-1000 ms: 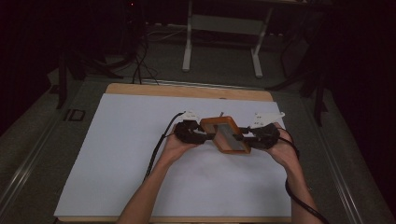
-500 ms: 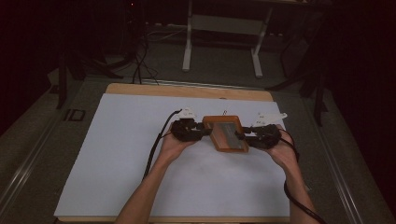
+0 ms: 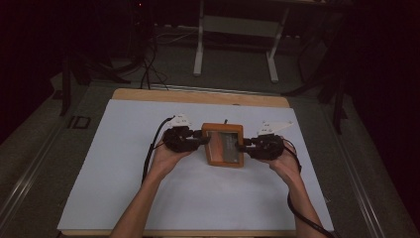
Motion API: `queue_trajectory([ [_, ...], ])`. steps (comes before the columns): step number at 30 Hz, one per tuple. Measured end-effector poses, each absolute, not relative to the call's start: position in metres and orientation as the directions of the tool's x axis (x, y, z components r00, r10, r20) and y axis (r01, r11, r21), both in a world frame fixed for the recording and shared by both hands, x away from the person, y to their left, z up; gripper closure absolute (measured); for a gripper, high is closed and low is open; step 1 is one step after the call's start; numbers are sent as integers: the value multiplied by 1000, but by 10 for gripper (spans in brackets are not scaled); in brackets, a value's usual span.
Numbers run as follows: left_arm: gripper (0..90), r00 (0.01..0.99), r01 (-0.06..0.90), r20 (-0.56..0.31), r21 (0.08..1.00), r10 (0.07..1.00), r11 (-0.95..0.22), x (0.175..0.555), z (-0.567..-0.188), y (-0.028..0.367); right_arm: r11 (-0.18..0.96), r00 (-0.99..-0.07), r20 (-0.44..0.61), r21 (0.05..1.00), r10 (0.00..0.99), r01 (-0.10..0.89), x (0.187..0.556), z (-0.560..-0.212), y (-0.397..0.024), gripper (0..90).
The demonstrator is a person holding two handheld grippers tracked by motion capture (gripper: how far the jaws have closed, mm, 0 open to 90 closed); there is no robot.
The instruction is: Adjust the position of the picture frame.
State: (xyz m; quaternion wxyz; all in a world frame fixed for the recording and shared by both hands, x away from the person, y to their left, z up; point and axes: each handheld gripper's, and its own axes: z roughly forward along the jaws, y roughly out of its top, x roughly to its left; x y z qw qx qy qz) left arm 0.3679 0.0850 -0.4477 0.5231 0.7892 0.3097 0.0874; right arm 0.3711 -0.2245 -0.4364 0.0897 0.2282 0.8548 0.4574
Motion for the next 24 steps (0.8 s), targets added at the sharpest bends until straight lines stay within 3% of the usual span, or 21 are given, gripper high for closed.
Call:
queue_trajectory([
  [11,636,750,469,-202,834,630,-291,337,-444,105,438,-888,174,820,425,370,363,-456,-201,659],
  [24,646,714,544,-306,808,630,-224,309,-452,124,397,-871,293,801,394,449,345,-470,-184,639],
])
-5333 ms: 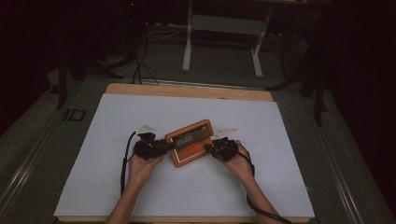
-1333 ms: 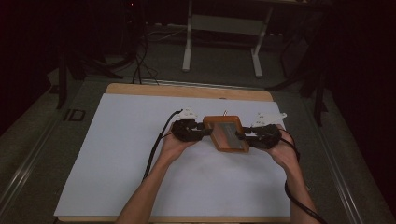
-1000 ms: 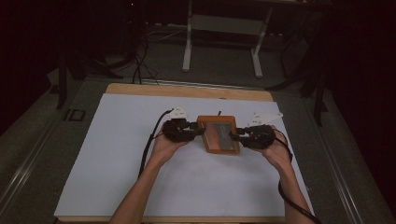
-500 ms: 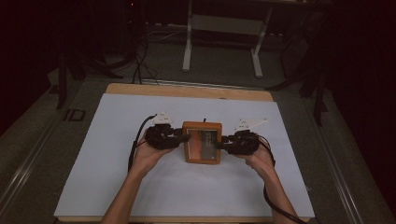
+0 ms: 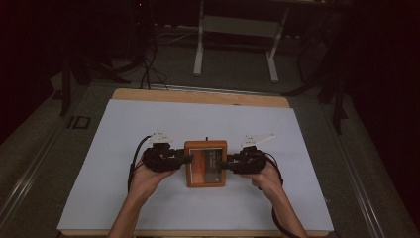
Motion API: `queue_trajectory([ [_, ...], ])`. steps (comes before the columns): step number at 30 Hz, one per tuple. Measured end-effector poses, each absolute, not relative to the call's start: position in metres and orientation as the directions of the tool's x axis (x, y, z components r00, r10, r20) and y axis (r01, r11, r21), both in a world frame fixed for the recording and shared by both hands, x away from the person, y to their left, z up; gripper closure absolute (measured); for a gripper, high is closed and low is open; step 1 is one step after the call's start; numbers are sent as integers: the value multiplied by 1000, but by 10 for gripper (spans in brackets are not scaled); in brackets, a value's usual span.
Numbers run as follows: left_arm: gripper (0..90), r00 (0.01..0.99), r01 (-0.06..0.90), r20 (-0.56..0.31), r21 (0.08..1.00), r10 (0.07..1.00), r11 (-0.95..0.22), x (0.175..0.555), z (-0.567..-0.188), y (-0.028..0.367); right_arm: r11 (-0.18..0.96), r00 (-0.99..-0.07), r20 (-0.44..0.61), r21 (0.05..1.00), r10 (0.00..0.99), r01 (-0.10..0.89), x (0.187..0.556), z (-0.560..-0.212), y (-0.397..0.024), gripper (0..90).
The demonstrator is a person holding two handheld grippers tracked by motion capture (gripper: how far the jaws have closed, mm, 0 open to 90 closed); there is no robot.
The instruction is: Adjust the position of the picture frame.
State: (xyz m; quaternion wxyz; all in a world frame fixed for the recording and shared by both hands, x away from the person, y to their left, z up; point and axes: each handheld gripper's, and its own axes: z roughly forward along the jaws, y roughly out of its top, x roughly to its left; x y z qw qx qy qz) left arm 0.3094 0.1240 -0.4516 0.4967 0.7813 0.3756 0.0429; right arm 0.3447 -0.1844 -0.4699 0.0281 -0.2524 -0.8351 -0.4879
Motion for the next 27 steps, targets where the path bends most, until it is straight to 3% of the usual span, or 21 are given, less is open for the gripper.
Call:
queue_trajectory([
  [9,628,673,588,-381,795,634,-147,323,-469,124,362,-811,411,743,416,563,350,-479,-185,658],
  [20,620,578,630,-344,764,740,-136,334,-478,109,304,-732,478,693,485,653,368,-494,-186,614],
  [27,604,521,695,-426,715,740,-77,349,-490,111,262,-654,551,626,518,735,382,-504,-183,591],
])
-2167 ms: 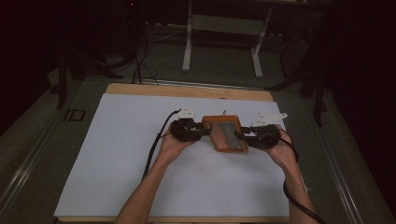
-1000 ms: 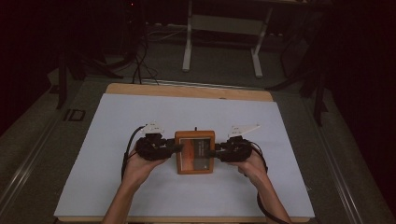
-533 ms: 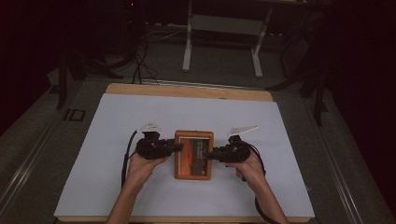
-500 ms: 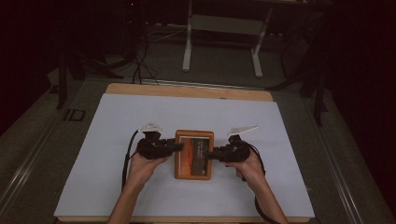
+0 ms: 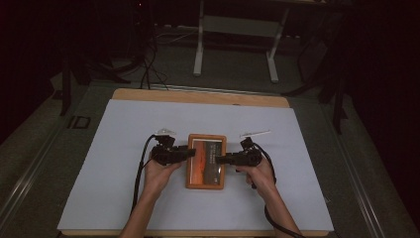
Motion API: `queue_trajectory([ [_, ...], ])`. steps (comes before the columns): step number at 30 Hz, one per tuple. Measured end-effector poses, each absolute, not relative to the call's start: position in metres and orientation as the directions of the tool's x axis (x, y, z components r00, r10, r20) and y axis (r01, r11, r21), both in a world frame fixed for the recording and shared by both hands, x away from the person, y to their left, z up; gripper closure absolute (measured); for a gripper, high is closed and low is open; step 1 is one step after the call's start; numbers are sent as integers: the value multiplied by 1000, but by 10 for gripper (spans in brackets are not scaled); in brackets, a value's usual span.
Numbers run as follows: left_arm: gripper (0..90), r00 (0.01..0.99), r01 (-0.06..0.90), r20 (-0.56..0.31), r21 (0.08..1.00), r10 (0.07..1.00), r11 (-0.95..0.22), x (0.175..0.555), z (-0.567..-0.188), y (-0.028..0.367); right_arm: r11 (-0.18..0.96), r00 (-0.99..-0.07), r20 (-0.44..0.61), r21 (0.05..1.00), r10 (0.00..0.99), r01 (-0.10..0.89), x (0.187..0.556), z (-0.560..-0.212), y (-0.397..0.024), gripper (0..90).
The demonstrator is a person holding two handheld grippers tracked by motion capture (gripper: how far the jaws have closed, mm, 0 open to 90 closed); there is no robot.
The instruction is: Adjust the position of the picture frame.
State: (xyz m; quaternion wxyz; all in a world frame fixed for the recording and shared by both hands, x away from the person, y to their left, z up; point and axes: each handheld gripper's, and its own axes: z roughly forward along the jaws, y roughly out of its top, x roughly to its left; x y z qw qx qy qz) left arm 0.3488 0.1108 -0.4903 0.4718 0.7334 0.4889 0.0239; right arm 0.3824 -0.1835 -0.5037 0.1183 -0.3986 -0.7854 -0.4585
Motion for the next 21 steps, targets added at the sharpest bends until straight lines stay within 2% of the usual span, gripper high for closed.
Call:
queue_trajectory([
  [6,589,472,742,-481,670,738,-38,356,-502,118,253,-601,573,572,557,780,395,-508,-175,564],
  [11,561,437,782,-518,623,735,-25,365,-516,122,237,-560,564,544,608,805,399,-512,-172,589],
  [21,540,476,790,-534,608,699,-73,379,-522,121,214,-515,567,513,643,831,399,-517,-176,586],
])
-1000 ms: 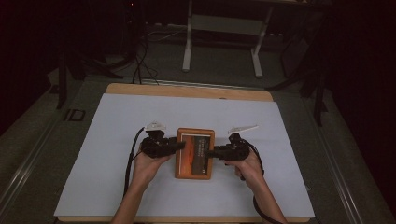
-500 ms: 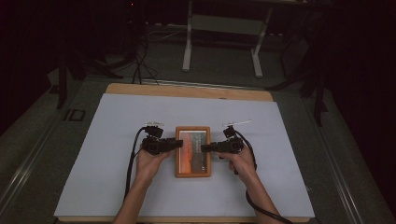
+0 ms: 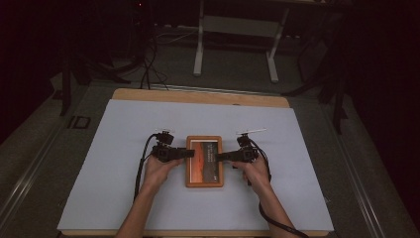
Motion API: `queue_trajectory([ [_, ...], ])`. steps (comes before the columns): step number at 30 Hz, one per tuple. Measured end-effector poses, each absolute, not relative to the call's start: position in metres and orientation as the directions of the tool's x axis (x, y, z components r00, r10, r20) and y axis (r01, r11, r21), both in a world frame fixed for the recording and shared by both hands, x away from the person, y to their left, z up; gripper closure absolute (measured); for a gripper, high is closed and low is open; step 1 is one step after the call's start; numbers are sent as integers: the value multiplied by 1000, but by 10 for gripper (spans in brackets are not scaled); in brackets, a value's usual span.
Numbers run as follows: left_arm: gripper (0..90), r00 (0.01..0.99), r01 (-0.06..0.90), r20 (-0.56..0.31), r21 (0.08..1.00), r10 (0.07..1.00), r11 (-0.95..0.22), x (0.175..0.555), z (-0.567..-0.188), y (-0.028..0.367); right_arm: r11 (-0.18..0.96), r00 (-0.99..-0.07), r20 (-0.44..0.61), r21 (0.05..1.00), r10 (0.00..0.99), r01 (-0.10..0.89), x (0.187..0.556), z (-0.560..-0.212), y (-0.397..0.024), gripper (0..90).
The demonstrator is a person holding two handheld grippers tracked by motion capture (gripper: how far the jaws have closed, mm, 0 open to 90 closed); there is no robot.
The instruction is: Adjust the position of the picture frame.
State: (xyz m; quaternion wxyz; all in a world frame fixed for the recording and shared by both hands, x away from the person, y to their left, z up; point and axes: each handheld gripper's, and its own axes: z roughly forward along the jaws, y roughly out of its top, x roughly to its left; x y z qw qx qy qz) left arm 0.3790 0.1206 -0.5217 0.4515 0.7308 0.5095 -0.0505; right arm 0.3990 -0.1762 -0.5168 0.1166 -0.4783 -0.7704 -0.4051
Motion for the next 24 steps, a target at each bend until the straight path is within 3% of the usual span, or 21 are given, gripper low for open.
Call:
queue_trajectory([
  [5,531,502,788,-541,608,675,-100,386,-524,119,205,-499,582,497,642,843,399,-519,-180,588],
  [11,475,547,751,-458,638,701,-170,382,-521,114,208,-511,578,509,636,835,398,-520,-182,585],
  [24,466,537,696,-367,702,760,-153,364,-509,127,206,-535,524,560,663,803,391,-513,-190,564],
])
